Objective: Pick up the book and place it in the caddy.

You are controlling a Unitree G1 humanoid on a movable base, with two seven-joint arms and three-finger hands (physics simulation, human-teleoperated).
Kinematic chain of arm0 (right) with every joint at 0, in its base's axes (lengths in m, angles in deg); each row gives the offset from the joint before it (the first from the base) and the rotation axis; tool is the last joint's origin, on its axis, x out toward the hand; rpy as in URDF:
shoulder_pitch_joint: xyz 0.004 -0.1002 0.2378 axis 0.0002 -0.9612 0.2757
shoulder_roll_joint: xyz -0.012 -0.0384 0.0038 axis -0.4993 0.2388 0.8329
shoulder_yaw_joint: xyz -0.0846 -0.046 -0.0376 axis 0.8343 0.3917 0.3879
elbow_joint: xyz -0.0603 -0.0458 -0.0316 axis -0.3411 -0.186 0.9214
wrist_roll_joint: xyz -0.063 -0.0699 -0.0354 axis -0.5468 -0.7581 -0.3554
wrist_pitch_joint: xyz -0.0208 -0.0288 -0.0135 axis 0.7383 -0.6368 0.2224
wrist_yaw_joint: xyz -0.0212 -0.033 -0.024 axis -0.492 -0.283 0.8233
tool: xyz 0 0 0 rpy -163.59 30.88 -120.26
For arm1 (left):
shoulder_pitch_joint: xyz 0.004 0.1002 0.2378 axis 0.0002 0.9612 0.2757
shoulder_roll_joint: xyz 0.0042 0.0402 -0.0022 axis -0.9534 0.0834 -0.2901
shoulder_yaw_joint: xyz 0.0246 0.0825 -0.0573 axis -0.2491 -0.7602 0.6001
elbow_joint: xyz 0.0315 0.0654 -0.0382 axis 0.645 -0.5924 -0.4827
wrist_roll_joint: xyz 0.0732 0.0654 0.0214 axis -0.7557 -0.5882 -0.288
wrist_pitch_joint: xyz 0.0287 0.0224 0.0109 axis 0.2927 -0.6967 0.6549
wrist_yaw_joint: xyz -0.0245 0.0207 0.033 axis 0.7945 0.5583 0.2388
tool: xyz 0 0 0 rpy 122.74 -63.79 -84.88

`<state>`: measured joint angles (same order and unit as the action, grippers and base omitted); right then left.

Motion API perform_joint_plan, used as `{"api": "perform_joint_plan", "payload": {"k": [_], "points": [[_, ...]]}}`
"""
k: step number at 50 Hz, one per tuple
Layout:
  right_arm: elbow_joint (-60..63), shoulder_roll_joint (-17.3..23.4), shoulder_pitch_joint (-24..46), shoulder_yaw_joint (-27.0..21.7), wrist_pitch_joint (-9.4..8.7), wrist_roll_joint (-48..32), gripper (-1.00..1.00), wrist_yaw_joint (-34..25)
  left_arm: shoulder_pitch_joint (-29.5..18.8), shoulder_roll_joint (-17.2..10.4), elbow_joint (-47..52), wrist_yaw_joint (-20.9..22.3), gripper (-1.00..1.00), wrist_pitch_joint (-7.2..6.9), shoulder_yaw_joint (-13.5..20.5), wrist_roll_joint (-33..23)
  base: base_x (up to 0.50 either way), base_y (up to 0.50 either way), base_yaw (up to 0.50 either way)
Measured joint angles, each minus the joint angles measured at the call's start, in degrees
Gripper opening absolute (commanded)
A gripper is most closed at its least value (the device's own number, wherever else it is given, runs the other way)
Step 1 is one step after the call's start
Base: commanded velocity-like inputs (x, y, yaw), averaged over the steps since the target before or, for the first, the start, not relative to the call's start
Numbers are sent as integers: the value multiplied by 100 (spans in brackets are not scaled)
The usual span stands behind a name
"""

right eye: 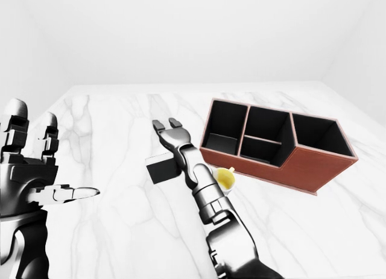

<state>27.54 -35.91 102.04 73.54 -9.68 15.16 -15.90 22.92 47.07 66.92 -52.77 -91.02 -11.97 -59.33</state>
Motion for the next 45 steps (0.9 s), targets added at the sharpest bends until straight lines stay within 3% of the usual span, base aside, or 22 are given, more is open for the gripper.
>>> {"api": "perform_joint_plan", "payload": {"k": [18,45], "points": [[-2533,-486,1219,73,245,-351,100,1007,316,117,153,266,100,0,483,279,0,0,0],[-4032,-800,1451,14,180,-496,100,1593,461,203,-45,491,100,0,753,402,0,0,0]]}}
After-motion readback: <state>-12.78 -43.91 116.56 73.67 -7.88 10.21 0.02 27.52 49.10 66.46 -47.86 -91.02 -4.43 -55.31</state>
